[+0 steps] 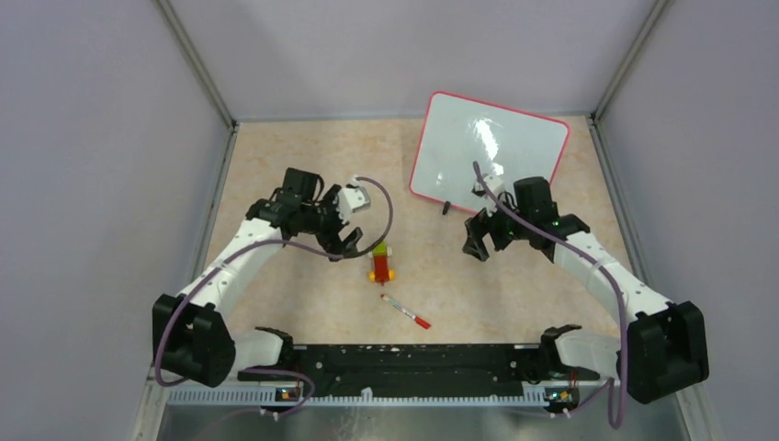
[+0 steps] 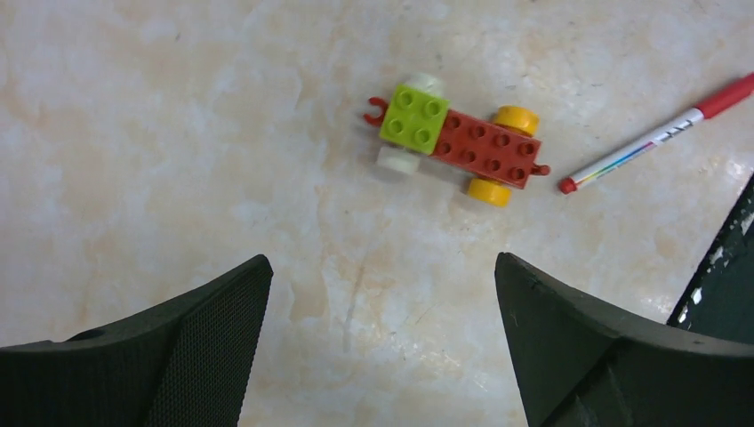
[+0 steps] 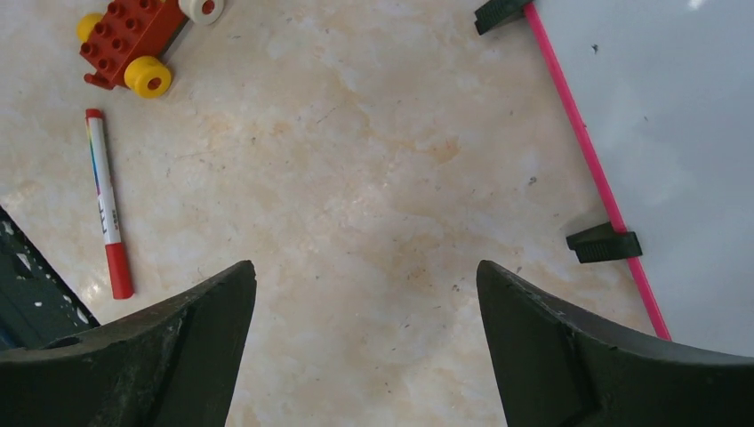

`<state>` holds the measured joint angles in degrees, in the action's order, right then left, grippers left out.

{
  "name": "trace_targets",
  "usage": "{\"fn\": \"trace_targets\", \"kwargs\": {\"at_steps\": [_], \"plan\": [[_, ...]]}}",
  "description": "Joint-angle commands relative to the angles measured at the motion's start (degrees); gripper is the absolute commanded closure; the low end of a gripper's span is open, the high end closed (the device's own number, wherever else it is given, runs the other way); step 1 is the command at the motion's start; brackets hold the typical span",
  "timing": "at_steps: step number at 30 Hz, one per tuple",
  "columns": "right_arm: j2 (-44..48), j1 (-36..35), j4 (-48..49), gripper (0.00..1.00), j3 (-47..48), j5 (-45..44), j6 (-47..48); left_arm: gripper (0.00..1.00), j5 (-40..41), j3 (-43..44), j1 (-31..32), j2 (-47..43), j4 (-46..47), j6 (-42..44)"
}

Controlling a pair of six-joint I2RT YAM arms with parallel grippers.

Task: Write a sentence on the whiteboard
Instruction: Open the whiteboard marker at the center of the board.

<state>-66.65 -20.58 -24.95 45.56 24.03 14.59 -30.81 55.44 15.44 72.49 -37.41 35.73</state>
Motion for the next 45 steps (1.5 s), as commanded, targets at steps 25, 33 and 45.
{"fn": "trace_targets", "kwargs": {"at_steps": [25,33,45], "plan": [[-1.0,12.4,-0.9,0.09,4.9,10.7,-5.4,0.44,27.1,19.1,54.5,35.7,-14.5,4.9],[2.5,12.4,3.6,0.06,2.2,4.5,-7.8,0.62,27.0,15.4,55.8,37.7,-10.4,3.0],[7.5,12.3,13.3,0.05,2.1,-1.7,-16.2,1.00,14.5,18.1,50.8,26.1,-5.2,-4.3]]}}
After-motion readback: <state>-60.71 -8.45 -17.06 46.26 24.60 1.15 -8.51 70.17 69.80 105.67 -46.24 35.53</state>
